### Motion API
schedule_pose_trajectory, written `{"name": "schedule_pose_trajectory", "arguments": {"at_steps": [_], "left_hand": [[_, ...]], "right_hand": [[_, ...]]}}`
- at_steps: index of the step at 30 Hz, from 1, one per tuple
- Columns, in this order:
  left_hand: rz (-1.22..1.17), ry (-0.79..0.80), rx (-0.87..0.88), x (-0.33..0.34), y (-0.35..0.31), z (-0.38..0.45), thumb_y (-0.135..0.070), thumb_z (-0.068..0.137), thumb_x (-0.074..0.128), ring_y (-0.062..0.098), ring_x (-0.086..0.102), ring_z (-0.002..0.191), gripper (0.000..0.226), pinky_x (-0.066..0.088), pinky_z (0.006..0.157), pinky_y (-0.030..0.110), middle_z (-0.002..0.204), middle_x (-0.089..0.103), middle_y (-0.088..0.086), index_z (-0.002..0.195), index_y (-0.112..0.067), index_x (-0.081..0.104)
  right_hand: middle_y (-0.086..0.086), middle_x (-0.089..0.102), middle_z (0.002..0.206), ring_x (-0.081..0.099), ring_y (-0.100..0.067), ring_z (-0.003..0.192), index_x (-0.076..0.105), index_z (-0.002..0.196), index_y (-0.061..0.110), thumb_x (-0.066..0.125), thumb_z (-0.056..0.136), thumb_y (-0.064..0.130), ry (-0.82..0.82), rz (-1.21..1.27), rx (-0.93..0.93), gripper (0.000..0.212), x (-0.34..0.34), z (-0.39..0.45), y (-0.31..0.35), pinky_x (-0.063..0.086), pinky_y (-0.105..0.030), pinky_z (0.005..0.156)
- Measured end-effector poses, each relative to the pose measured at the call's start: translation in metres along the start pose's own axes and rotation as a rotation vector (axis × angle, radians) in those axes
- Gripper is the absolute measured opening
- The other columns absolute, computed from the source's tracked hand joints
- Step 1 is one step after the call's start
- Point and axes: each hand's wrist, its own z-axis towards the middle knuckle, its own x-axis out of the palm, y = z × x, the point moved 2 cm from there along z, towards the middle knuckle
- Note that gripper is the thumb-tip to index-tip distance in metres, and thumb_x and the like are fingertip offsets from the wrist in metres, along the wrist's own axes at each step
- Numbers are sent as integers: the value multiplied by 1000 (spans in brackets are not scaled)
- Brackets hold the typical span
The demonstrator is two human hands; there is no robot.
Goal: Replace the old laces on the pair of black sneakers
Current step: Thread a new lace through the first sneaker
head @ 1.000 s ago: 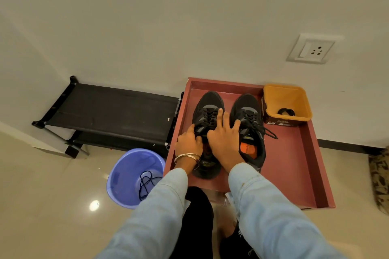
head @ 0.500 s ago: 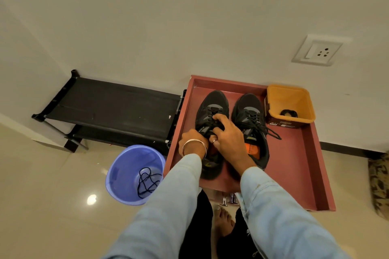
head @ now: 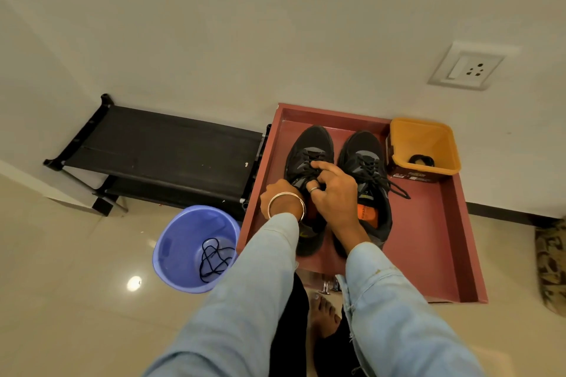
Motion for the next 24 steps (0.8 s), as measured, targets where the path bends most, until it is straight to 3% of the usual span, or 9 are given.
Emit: {"name": "schedule_pose_trajectory", "arguments": {"at_steps": [3, 6, 9, 13, 19, 21, 24], "left_hand": [[-12, 17, -6, 0, 1, -3, -28, 92, 57, 31, 63, 96, 29, 51, 77, 37, 108, 63, 13, 113, -8, 60], [-23, 34, 3, -2, 4, -3, -27, 90, 58, 31, 62, 97, 31, 53, 83, 38, 110, 63, 13, 116, -9, 59], [-46, 45, 7, -2, 4, -3, -26, 91, 57, 31, 62, 99, 32, 52, 84, 39, 113, 61, 15, 118, -9, 57], [-67, 50, -6, -2, 6, -2, -26, 92, 55, 30, 62, 96, 30, 49, 78, 36, 111, 62, 15, 116, -8, 57], [-72, 48, 2, -3, 7, -4, -28, 91, 57, 28, 63, 90, 30, 50, 74, 35, 106, 63, 14, 113, -8, 58], [-65, 47, 7, -3, 6, -3, -29, 91, 56, 27, 62, 88, 30, 47, 70, 33, 104, 63, 13, 113, -9, 58], [-36, 45, 7, -3, 5, -3, -30, 92, 55, 27, 62, 88, 29, 44, 67, 32, 104, 63, 12, 112, -9, 59]], "right_hand": [[-11, 70, 104, 66, -29, 92, 66, 75, -1, 70, 70, 4, 22, -131, -24, 8, -3, -6, 0, 57, -39, 71], [-10, 63, 99, 58, -30, 90, 65, 89, 7, 71, 69, 6, -22, -485, -247, 21, 0, -9, 6, 49, -39, 69], [-11, 61, 99, 55, -31, 92, 64, 87, 11, 66, 74, 7, -23, -649, -442, 13, 2, -7, 12, 41, -45, 75], [-13, 63, 99, 57, -32, 94, 64, 76, 6, 67, 75, 4, 51, -763, -501, 4, 4, -5, 13, 41, -50, 78], [-17, 65, 100, 58, -35, 89, 63, 68, 4, 64, 76, 5, 94, -733, -589, 8, 3, -1, 10, 47, -46, 68], [-15, 65, 104, 60, -33, 84, 65, 75, 1, 67, 75, 8, 135, -659, -514, 7, 5, -3, 4, 51, -40, 54], [-10, 65, 106, 62, -28, 76, 67, 88, -1, 51, 82, 18, 152, -502, -328, 25, 6, -3, -1, 49, -33, 37]]}}
